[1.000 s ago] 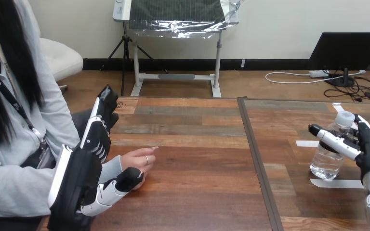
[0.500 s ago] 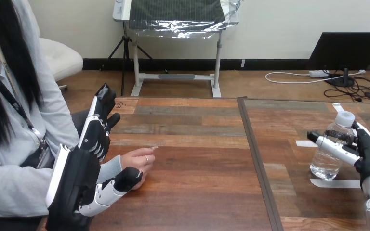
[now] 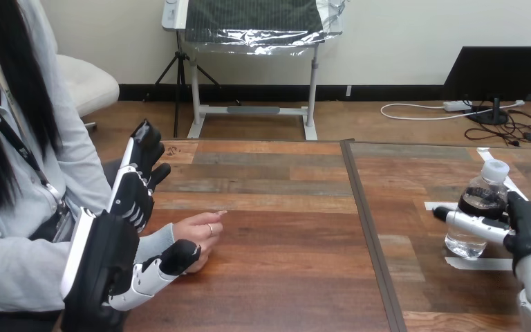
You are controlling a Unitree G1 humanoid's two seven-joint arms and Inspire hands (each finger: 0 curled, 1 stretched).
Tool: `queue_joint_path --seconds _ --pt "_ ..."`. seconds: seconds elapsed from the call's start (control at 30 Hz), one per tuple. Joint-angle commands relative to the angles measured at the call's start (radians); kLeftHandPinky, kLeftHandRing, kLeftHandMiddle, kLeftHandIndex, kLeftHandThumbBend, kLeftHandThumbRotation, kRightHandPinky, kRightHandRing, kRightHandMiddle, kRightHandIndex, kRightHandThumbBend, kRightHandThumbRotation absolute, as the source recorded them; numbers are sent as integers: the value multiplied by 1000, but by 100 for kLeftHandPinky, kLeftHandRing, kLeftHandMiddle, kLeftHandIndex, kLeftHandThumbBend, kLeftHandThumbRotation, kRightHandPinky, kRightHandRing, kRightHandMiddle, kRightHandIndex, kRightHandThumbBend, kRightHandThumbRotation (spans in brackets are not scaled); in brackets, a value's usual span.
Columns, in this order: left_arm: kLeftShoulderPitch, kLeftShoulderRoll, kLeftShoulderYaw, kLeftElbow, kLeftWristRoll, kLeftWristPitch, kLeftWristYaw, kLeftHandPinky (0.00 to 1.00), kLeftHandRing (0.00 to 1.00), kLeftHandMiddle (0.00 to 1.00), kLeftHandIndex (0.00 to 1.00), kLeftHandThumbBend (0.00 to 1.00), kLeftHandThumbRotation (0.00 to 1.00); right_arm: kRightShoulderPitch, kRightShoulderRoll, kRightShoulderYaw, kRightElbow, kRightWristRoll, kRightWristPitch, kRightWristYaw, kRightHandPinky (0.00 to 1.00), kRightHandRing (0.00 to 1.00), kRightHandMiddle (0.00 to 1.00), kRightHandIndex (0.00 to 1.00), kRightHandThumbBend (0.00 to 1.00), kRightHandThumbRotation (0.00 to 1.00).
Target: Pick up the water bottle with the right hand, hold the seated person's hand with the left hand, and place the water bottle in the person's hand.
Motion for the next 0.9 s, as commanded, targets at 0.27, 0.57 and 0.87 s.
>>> queue_joint_path --seconds 0.27,0.57,0.87 --pt "-36 15 16 -39 -37 -41 -16 92 97 100 100 100 68 -62 18 16 -3 -20 22 -27 70 78 81 87 95 11" --pt "-32 8 23 -45 -40 -46 -18 91 95 100 100 100 66 -76 24 12 -3 -22 42 -51 69 77 78 81 94 3" --pt "-31 7 28 -40 -38 -65 -21 90 95 100 100 100 66 -85 29 5 -5 -17 43 -90 61 67 69 70 93 0"
